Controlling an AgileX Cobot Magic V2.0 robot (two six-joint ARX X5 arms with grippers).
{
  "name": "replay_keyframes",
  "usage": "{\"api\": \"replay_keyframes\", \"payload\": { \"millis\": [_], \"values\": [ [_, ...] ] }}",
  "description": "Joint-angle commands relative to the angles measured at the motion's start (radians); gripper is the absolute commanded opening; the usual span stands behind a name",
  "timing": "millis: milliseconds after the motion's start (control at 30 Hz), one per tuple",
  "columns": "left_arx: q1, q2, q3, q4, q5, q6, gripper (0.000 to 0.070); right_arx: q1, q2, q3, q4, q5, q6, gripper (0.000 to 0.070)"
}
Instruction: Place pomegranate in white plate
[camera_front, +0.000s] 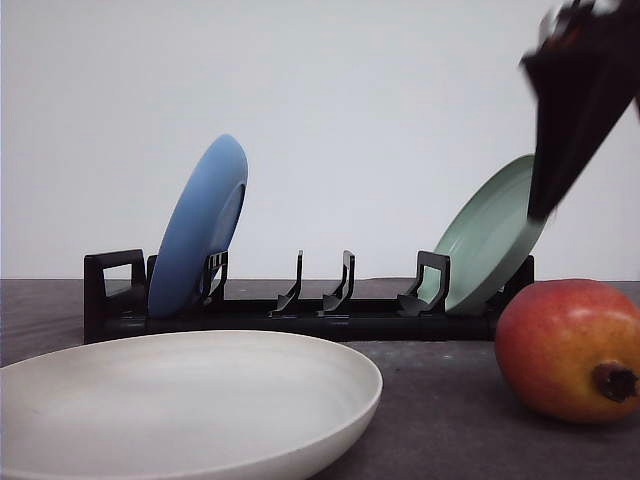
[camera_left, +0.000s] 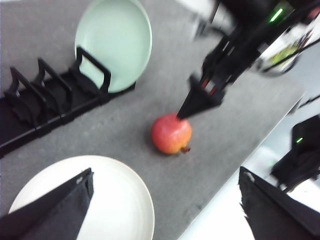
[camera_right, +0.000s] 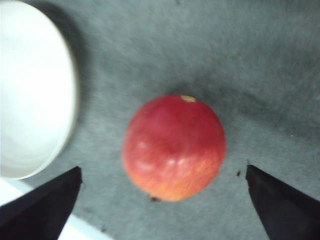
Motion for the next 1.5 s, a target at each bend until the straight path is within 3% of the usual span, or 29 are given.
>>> {"api": "replay_keyframes", "payload": {
  "millis": [0,300,533,700,833,1100,1467],
  "values": [
    [-0.015,-0.037,0.016,-0.019,0.002,-0.002,0.0555,0.015,0.051,0.016,0.015,0.018,0.014,0.07],
    [-0.015,-0.199,0.016,-0.145,-0.068,-0.004,0.0555,0.059,0.226,0.016,0.105,0.065,0.043,0.07],
    [-0.015,-0.228,0.016,-0.157,-0.115,-0.004,0.0555,0.086,0.318,0.016,0.141,0.072,0.046,0.07],
    [-0.015,-0.227,0.016,-0.158,-0.115,-0.005,0.0555,0.092,0.347,0.016,0.146,0.072,0.044,0.0492],
    [-0.015,-0.227,0.016,-0.158,-0.115,-0.01,0.0555,0.092,0.348,0.023,0.135,0.072,0.046,0.0404],
    [-0.015,-0.227,0.016,-0.158,-0.115,-0.016,0.0555,0.131,0.349,0.163,0.017,0.079,0.046,0.0399],
    [-0.015,-0.227,0.016,-0.158,-0.115,-0.016,0.0555,0.348,0.391,0.387,0.009,0.079,0.11,0.0399]
  ]
}}
